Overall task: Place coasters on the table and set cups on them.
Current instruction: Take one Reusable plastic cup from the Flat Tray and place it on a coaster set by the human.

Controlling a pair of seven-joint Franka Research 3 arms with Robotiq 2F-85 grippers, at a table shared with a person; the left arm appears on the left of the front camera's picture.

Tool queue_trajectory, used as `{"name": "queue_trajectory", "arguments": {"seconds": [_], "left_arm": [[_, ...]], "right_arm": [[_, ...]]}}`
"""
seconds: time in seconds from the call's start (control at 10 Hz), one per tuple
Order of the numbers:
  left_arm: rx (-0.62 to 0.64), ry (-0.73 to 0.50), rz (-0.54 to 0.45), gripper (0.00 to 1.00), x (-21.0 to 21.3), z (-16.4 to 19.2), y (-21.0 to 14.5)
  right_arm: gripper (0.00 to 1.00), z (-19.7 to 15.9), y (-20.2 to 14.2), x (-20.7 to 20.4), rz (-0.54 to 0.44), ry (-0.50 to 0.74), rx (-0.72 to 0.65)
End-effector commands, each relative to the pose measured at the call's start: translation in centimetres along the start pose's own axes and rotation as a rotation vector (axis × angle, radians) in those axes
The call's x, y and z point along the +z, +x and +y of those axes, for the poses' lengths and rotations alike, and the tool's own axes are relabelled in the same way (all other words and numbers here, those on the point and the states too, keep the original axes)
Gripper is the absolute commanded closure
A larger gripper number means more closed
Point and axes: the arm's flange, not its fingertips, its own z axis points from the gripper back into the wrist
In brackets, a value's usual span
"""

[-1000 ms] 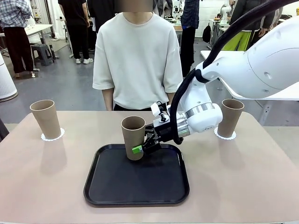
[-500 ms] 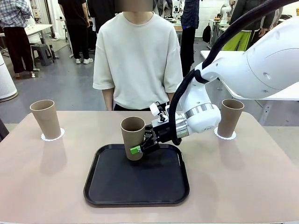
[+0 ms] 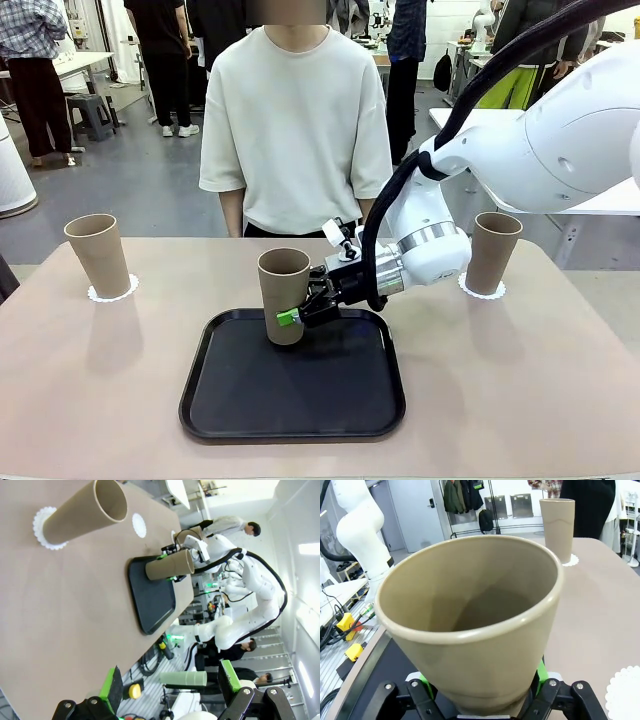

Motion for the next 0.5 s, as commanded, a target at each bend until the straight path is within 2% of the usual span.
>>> {"name": "queue_trajectory", "arguments": {"seconds": [0.0, 0.2, 0.4], "left_arm": [[0.001, -0.001, -0.009, 0.00, 0.1, -0.1, -0.1], [0.001, -0.001, -0.009, 0.00, 0.1, -0.1, -0.1], [0.001, -0.001, -0.009, 0.00, 0.1, -0.1, -0.1]], "right_arm": [[0.70, -0.3, 0.1, -0.1, 0.002, 0.013, 0.015], [0.70, 0.5, 2.2, 0.8, -0.005, -0.022, 0.011], [0.70, 1.4, 5.8, 2.3, -0.043, -0.049, 0.065]]}}
